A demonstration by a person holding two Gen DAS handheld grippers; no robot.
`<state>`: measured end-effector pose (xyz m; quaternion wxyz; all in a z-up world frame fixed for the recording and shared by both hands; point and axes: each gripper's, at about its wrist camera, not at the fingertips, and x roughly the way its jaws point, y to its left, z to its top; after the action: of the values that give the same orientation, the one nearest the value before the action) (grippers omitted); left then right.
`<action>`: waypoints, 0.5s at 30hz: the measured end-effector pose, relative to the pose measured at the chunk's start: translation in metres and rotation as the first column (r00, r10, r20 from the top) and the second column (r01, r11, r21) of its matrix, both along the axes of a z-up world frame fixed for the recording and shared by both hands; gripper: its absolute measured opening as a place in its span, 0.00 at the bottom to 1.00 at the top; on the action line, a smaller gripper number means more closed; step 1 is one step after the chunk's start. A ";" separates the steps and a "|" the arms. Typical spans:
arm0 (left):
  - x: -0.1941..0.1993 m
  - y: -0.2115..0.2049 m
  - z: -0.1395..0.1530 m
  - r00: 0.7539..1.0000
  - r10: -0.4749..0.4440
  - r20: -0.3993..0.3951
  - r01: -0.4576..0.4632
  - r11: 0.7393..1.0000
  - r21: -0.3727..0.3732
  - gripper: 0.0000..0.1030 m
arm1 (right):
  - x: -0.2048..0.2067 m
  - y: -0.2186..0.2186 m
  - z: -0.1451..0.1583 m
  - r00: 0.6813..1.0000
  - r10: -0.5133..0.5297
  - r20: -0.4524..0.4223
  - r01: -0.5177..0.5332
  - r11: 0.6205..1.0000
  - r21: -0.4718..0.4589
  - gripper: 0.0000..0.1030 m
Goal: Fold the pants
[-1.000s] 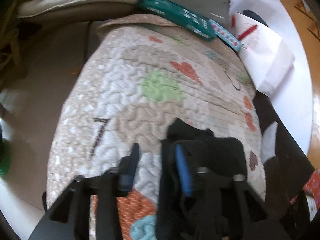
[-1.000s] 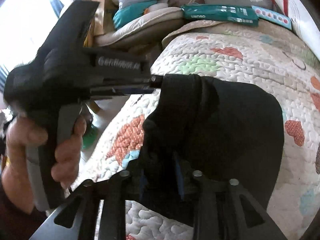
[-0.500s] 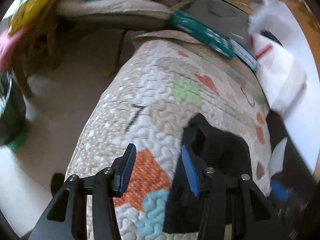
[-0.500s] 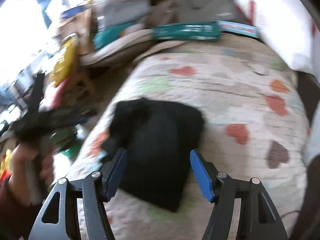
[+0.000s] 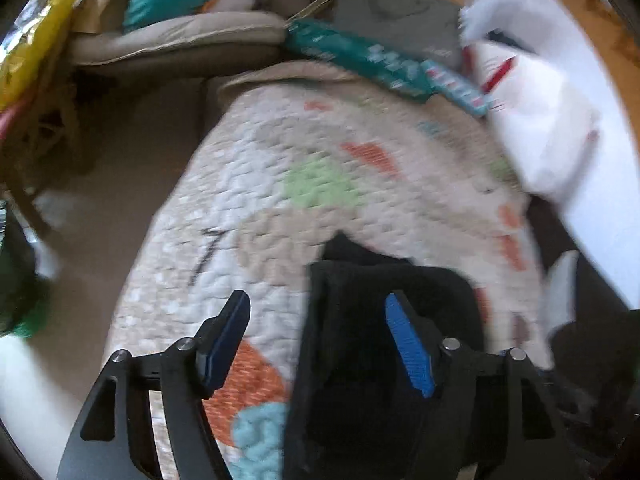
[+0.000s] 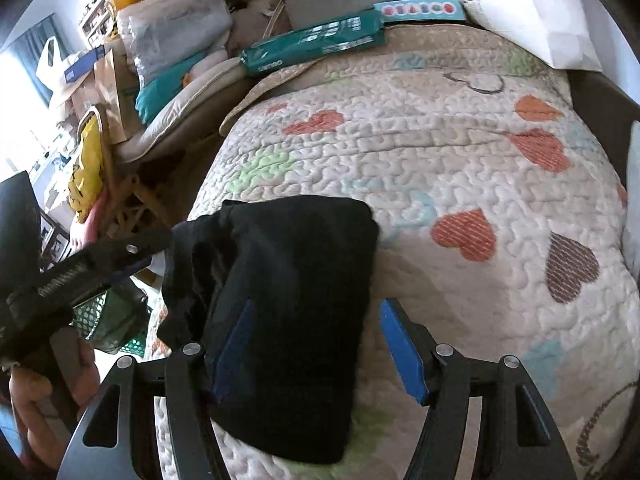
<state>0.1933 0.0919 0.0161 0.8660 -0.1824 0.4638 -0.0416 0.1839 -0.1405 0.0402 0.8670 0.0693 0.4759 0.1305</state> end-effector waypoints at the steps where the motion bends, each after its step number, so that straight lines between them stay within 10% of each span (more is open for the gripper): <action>1: 0.006 0.003 -0.009 0.999 0.021 -0.031 -0.022 1.000 -0.005 0.68 | 0.004 0.004 -0.002 1.000 0.001 -0.003 -0.001 1.000 -0.006 0.68; 15: 0.037 0.021 -0.053 0.982 0.092 -0.167 -0.102 0.993 -0.055 0.81 | 0.022 -0.008 -0.018 0.998 -0.039 -0.041 0.040 0.999 0.017 0.74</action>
<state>0.2304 0.1130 -0.0365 0.8196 -0.2348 0.5226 0.0012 0.2056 -0.1484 0.0225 0.8589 0.0891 0.4908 0.1162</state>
